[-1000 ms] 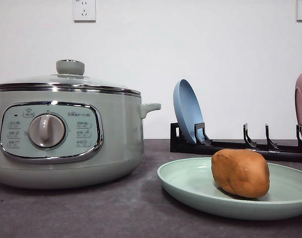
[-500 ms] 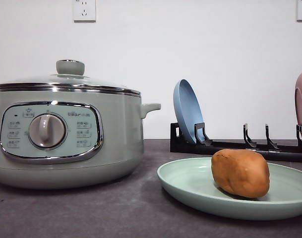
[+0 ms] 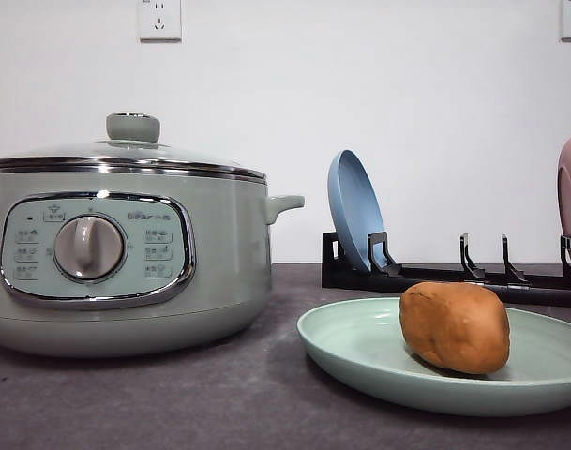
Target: Transfer potato from steamer to green plate
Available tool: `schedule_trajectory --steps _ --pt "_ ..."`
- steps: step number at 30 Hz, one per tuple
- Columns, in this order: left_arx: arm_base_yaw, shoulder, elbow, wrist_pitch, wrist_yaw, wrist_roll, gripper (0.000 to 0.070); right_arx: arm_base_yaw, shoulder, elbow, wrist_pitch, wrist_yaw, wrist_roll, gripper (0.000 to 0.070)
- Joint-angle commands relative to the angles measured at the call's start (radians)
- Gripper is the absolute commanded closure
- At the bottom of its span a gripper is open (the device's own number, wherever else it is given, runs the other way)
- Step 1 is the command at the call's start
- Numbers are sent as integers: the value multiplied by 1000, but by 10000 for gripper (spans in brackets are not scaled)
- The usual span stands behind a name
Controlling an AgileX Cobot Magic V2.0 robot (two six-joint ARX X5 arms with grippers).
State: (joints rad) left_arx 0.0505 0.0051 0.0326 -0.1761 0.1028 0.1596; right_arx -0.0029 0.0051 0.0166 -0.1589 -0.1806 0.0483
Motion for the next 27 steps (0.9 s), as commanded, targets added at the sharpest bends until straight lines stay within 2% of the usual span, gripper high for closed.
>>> schedule_trajectory --steps 1,27 --pt "2 -2 -21 -7 -2 4 690 0 -2 -5 2 -2 -4 699" --pt "2 -2 -21 -7 -2 4 690 0 -2 -5 2 -2 -4 700"
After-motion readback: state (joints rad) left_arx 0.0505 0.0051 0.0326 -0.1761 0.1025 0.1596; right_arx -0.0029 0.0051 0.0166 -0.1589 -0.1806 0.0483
